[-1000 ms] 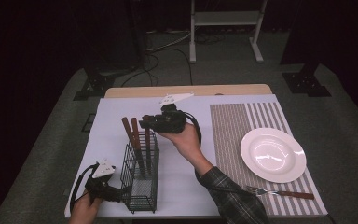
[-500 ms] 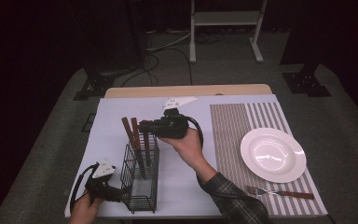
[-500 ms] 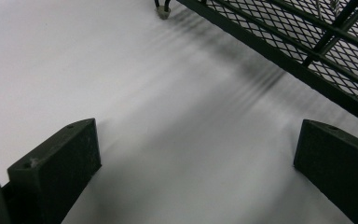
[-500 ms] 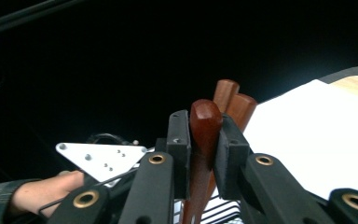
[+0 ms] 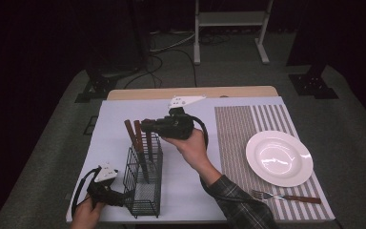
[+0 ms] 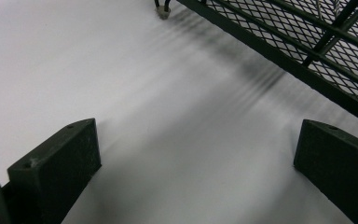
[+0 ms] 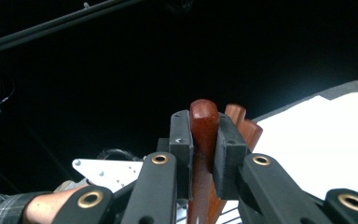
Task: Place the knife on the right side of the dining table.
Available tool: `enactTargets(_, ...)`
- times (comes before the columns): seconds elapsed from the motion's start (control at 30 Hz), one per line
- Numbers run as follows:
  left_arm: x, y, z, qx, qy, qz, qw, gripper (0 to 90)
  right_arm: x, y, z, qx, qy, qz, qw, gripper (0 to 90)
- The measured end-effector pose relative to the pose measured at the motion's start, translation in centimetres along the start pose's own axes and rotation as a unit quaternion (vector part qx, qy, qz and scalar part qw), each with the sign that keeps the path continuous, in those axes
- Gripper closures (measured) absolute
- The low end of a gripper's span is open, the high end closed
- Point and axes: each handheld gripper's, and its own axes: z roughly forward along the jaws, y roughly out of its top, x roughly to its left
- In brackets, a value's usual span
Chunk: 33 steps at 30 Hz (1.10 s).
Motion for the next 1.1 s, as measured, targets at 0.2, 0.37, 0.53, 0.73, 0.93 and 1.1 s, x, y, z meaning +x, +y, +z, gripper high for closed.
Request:
enactTargets(0.2, 0.0, 0.0, 0.0, 0.001, -0.002, 0.000, 1.0000, 0.0, 0.4, 1.1, -0.4, -0.013, 0.002, -0.009, 0.9999, 79.9)
enactTargets(0.37, 0.0, 0.0, 0.0, 0.001, -0.002, 0.000, 1.0000, 0.0, 0.8, 2.2, -0.9, -0.021, 0.000, -0.017, 0.9996, 79.9)
enactTargets(0.53, 0.0, 0.0, 0.0, 0.001, -0.002, 0.000, 1.0000, 0.0, 1.2, 3.2, -1.4, -0.031, -0.003, -0.021, 0.9993, 79.9)
enactTargets(0.73, 0.0, 0.0, 0.0, 0.002, -0.001, 0.001, 1.0000, 0.0, 1.7, 4.1, -2.0, -0.038, -0.004, -0.028, 0.9989, 79.9)
enactTargets(0.93, 0.0, 0.0, 0.0, 0.002, -0.002, 0.001, 1.0000, 0.0, 2.1, 5.0, -3.0, -0.049, -0.008, -0.034, 0.9982, 79.9)
enactTargets(1.1, 0.0, 0.0, 0.0, 0.001, -0.001, 0.001, 1.0000, 0.0, 2.1, 5.7, -4.0, -0.062, -0.007, -0.028, 0.9976, 79.9)
